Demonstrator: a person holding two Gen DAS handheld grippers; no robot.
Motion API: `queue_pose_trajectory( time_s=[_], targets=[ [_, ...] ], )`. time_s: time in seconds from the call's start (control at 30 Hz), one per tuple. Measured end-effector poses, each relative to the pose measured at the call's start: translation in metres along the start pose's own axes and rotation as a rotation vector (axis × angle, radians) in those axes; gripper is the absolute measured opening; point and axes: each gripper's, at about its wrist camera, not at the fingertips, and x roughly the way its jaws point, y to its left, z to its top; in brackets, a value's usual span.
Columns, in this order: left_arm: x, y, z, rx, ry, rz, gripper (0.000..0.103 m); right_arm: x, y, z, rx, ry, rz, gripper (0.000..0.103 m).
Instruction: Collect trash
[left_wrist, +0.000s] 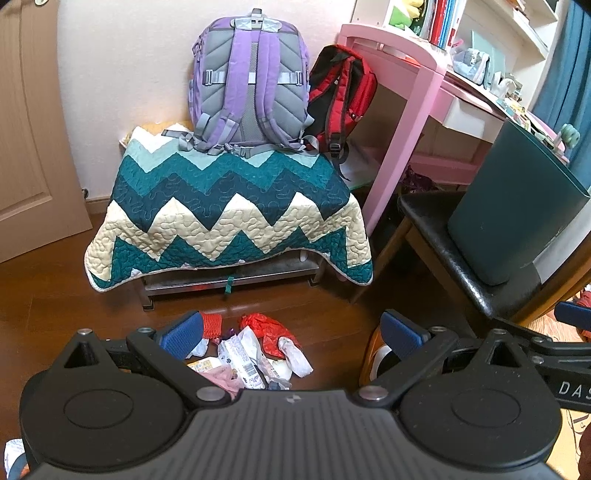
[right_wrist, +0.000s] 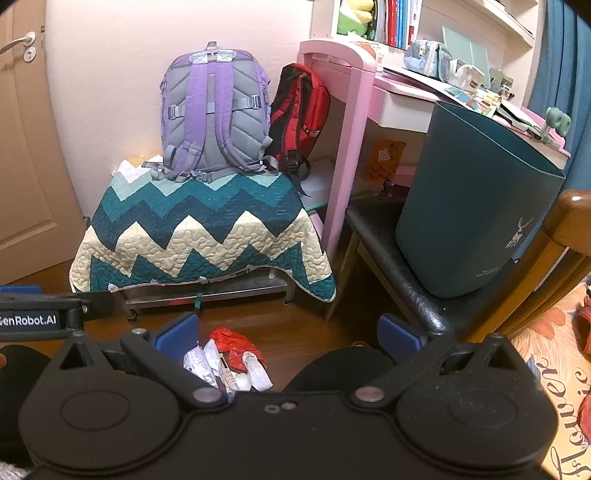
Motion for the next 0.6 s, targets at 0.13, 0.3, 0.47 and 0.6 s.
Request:
queue_pose_trajectory(
  time_s=[0.13,0.3,0.47,0.6],
  targets=[
    [0.0006,-0.0012,-0.0006,-0.001,-0.001,0.002,0.103,0.0005,-0.0002,-0.0001,0.002,0.003,0.004,0.103],
    [0.0021,-0.0003,-0.0003,0.002,-0.008,0.002,0.103,0.0012,0.0004,-0.0001,0.003,0.002,0.004,0.103],
    [0.0016,-0.0004,0.0006,0.001,-0.010,0.004,0.103,0.0014,0.0015,-0.0008,0.002,0.000,0.002,0.103],
    [0.0013,-0.0003,0.0038,0.003,-0.014,0.005,0.103,0.0011,0.0016,0.0001,0.000,-0.002,0.003,0.103]
  ],
)
